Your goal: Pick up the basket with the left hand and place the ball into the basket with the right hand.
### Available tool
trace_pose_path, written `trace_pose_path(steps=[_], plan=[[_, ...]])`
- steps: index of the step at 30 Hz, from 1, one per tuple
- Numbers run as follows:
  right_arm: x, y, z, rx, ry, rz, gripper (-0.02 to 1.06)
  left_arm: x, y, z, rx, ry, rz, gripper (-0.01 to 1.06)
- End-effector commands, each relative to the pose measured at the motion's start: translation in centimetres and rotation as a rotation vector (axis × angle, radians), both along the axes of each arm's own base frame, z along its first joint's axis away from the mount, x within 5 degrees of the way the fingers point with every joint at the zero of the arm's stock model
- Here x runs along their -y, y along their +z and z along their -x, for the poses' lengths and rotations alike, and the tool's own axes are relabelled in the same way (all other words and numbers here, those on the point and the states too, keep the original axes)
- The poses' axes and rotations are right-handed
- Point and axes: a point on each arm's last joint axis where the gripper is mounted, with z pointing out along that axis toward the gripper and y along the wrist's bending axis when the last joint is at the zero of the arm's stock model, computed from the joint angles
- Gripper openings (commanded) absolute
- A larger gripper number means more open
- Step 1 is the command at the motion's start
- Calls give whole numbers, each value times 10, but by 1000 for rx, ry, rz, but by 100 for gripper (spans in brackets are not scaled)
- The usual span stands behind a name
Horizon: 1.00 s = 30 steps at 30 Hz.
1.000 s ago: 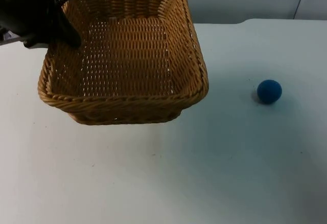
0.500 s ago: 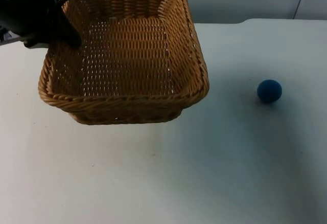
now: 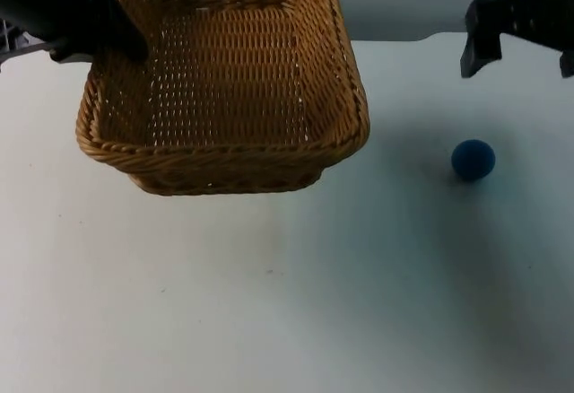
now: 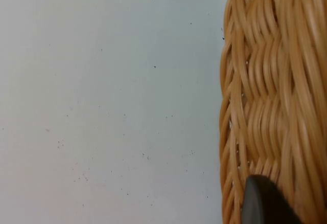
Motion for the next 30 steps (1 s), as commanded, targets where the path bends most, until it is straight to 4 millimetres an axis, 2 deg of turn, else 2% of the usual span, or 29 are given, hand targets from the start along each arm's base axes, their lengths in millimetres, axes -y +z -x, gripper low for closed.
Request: trace_pose_path(steps=[1,2,6,11,24,27,30], plan=[[-6,-19,-4,-34,9,2,104,3,7,0,18,-8,9,0],[-6,-19,-4,-34,9,2,104,3,7,0,18,-8,9,0],[-17,-43,-4,-86,32,12,104,3,5,0,13,-10,7,0],[-21,-59,-4,-115,30,7,104,4,3,-1,4,-15,3,0],[-22,-80,-5,-152,23,4,104,3,2,-1,8,-24,-13,0],[-22,-80,-6,-143,24,1,104,3,2,-1,9,-26,-16,0],[-22,-80,-6,-139,25,-1,98,3,2,0,9,-27,-17,0]])
